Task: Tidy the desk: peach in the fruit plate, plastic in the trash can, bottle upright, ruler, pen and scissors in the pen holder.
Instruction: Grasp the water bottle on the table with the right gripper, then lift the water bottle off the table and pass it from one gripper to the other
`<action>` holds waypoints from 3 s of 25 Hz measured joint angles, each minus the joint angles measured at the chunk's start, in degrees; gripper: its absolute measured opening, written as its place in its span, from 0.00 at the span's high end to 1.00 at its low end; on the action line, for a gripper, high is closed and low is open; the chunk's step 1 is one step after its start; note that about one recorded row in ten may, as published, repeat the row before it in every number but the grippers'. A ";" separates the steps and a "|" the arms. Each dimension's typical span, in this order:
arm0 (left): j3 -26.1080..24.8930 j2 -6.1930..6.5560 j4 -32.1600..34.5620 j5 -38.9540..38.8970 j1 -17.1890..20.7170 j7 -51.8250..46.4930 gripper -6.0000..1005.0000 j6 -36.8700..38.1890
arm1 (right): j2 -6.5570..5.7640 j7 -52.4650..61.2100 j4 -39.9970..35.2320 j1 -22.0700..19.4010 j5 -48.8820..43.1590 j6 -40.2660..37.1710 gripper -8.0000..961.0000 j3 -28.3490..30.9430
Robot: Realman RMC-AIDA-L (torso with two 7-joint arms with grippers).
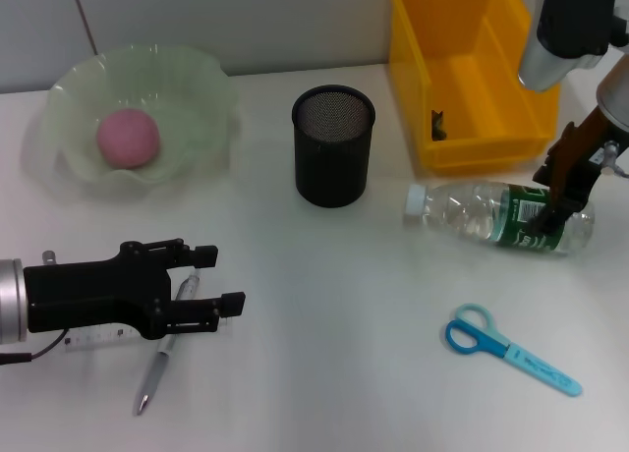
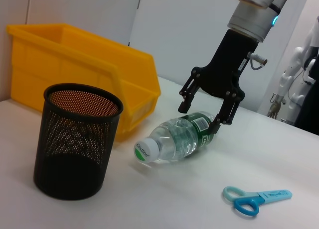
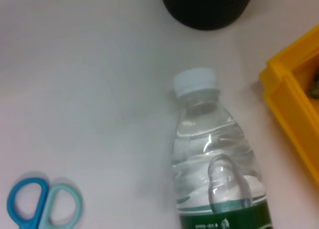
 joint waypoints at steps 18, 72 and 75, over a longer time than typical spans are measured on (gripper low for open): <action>0.00 0.00 0.00 0.00 -0.09 0.00 0.27 0.01 | 2.43 -0.85 2.81 -0.22 -2.42 3.76 0.17 -1.07; -0.18 0.61 0.01 0.00 -0.49 0.00 0.29 0.01 | 4.75 -2.11 -1.83 -5.11 0.74 7.21 0.20 -0.87; -0.18 0.69 0.10 0.00 -0.60 0.00 0.29 0.01 | 5.10 -2.41 -3.89 -6.14 2.12 6.77 0.20 -0.89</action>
